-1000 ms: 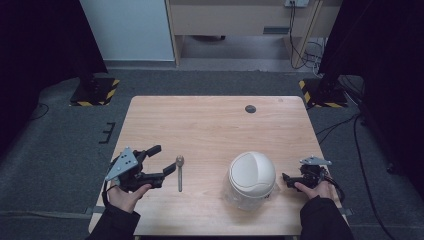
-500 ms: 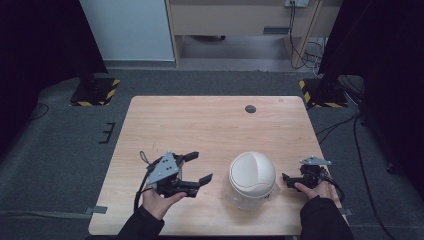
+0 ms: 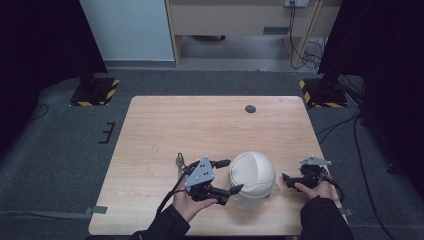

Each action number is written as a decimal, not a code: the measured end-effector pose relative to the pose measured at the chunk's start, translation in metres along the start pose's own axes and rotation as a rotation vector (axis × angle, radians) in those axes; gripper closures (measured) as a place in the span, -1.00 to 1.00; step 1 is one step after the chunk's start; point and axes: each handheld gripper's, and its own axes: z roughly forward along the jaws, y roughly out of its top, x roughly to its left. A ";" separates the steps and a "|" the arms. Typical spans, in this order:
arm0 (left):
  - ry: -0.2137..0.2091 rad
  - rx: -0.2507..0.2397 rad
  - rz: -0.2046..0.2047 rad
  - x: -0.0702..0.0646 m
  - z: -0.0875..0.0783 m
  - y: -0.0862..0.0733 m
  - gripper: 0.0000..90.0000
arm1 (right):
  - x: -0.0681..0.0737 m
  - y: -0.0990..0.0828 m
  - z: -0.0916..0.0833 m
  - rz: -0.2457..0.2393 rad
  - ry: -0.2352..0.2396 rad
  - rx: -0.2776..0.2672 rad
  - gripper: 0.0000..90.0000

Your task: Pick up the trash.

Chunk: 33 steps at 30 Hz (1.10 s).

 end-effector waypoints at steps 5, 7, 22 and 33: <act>-0.011 0.029 -0.005 -0.004 0.011 -0.003 -0.58 | 0.000 0.000 0.000 0.000 0.000 0.000 -0.98; -0.017 0.039 -0.005 -0.006 0.015 -0.004 -0.58 | 0.000 0.000 0.000 0.000 0.000 0.000 -0.98; -0.045 0.101 -0.029 -0.020 0.040 -0.004 -0.61 | 0.000 0.000 0.000 0.000 0.000 0.000 -0.98; -0.048 0.114 -0.032 -0.022 0.040 -0.004 -0.60 | 0.000 0.000 0.000 -0.001 0.001 0.000 -0.98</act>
